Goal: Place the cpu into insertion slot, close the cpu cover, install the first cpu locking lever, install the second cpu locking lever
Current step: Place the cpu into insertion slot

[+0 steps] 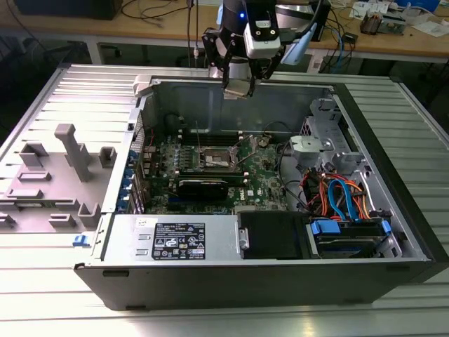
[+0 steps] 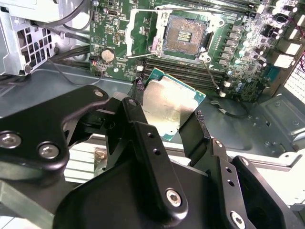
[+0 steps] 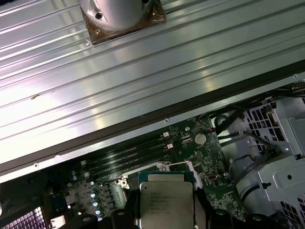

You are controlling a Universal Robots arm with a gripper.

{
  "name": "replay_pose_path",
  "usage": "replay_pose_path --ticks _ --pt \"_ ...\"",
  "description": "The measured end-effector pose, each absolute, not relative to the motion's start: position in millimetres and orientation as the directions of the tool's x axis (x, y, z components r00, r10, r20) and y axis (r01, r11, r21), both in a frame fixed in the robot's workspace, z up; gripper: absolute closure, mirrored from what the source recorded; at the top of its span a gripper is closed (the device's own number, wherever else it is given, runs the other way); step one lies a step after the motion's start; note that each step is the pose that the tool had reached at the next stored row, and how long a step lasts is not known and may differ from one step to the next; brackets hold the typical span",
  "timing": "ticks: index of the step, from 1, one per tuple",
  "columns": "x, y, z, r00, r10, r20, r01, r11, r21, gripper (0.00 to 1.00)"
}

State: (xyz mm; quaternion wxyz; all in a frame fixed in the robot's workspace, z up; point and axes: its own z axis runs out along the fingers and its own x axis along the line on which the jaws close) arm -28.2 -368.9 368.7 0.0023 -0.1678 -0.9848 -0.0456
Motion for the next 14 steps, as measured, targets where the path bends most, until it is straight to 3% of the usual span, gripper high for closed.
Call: replay_pose_path --ticks 14 --pt "-28.4 -368.9 368.5 -0.936 0.35 0.02 0.35 0.932 0.089 0.45"
